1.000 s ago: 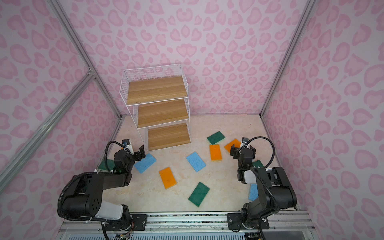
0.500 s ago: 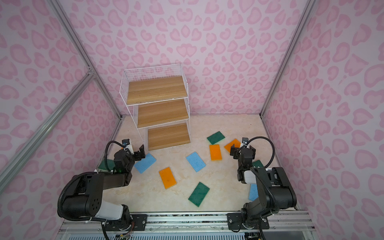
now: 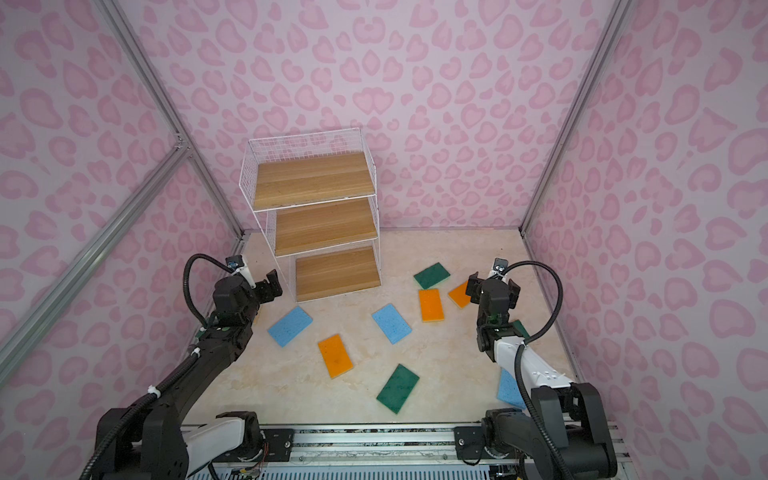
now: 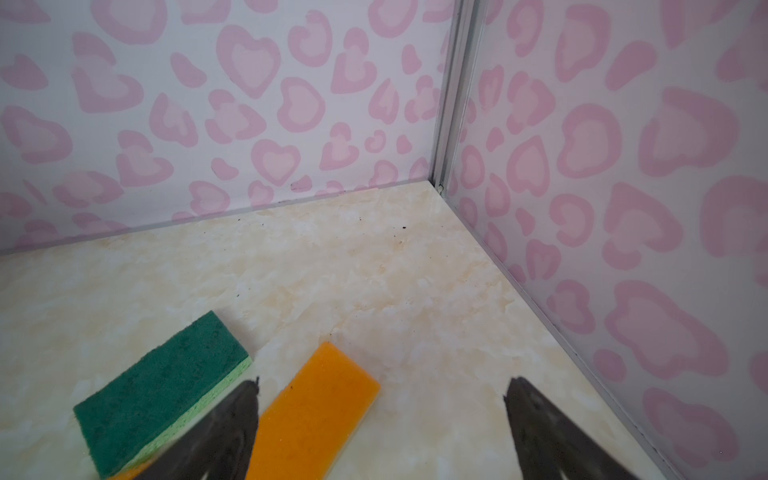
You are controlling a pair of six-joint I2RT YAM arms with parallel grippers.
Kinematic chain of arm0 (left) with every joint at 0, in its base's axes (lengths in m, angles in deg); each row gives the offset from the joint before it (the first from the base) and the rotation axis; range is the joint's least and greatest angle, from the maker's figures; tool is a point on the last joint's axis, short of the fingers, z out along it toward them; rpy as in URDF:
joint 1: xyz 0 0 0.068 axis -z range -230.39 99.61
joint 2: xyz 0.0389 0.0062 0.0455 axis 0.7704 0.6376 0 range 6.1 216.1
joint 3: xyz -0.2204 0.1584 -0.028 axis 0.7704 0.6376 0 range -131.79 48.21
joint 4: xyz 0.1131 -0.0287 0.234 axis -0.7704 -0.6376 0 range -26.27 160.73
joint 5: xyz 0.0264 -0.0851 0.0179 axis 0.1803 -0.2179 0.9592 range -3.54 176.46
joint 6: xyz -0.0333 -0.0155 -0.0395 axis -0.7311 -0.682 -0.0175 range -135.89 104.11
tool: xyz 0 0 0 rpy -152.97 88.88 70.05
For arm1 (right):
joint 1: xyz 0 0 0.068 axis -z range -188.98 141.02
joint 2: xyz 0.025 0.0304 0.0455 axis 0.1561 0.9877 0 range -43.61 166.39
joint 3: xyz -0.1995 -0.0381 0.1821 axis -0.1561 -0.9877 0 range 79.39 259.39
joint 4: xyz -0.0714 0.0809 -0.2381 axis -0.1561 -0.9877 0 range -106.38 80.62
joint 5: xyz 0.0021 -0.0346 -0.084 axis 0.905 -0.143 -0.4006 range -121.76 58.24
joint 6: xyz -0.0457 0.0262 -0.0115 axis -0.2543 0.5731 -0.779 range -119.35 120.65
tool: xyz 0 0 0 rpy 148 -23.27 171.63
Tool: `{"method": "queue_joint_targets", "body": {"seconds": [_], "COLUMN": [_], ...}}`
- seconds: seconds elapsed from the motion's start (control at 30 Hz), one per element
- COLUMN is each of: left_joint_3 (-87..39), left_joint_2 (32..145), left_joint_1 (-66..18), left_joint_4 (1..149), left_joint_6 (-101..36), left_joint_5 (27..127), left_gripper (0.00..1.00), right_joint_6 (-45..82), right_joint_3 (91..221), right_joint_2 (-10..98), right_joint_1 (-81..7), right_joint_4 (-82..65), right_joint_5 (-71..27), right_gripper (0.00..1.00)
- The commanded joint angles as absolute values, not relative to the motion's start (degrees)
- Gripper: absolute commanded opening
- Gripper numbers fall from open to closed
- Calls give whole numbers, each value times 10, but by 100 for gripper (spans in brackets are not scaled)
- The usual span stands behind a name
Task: Place and organize the cleaning sponges onto the shelf
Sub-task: 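Reach left gripper down to the orange sponge nearest it while right arm moves inward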
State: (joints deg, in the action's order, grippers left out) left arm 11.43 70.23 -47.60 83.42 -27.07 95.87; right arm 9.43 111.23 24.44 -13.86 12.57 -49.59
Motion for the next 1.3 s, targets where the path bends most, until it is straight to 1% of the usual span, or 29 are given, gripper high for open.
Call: {"method": "queue_joint_targets", "body": {"seconds": [0.0, 0.07, 0.17, 0.2, 0.3, 0.43, 0.53, 0.67, 0.8, 0.93, 1.1, 1.23, 1.27], "left_joint_3": [80, 68, 69, 68, 65, 91, 111, 150, 163, 176, 214, 238, 242], "left_joint_2": [663, 638, 597, 587, 574, 569, 574, 571, 586, 622, 643, 641, 642], "left_joint_1": [-442, -418, -372, -352, -301, -236, -190, -134, -65, -33, -23, -23, -23], "left_joint_4": [674, 611, 536, 508, 450, 443, 443, 467, 471, 481, 507, 524, 524], "left_joint_6": [-318, -361, -436, -458, -514, -573, -612, -682, -736, -792, -855, -871, -876], "left_joint_5": [985, 995, 1009, 1019, 1021, 989, 987, 993, 1036, 1043, 1048, 1060, 1068], "left_gripper": [94, 92, 89, 87, 83, 78, 71, 66, 64, 63, 60, 56, 54], "right_joint_6": [157, 188, 235, 245, 262, 293, 302, 306, 322, 355, 366, 367, 368], "right_joint_3": [1142, 1162, 1169, 1176, 1194, 1200, 1201, 1178, 1152, 1133, 1133, 1131, 1129], "right_joint_2": [201, 174, 142, 135, 118, 106, 115, 138, 169, 196, 197, 191, 191], "right_joint_1": [-141, -145, -161, -179, -232, -284, -315, -321, -321, -321, -321, -321, -321], "right_joint_4": [-11, -58, -84, -103, -164, -194, -210, -191, -153, -114, -113, -113, -109], "right_joint_5": [-467, -437, -333, -319, -318, -269, -241, -174, -134, -91, -85, -86, -86], "right_gripper": [91, 89, 88, 89, 89, 89, 89, 88, 86, 85, 85, 85, 80]}}
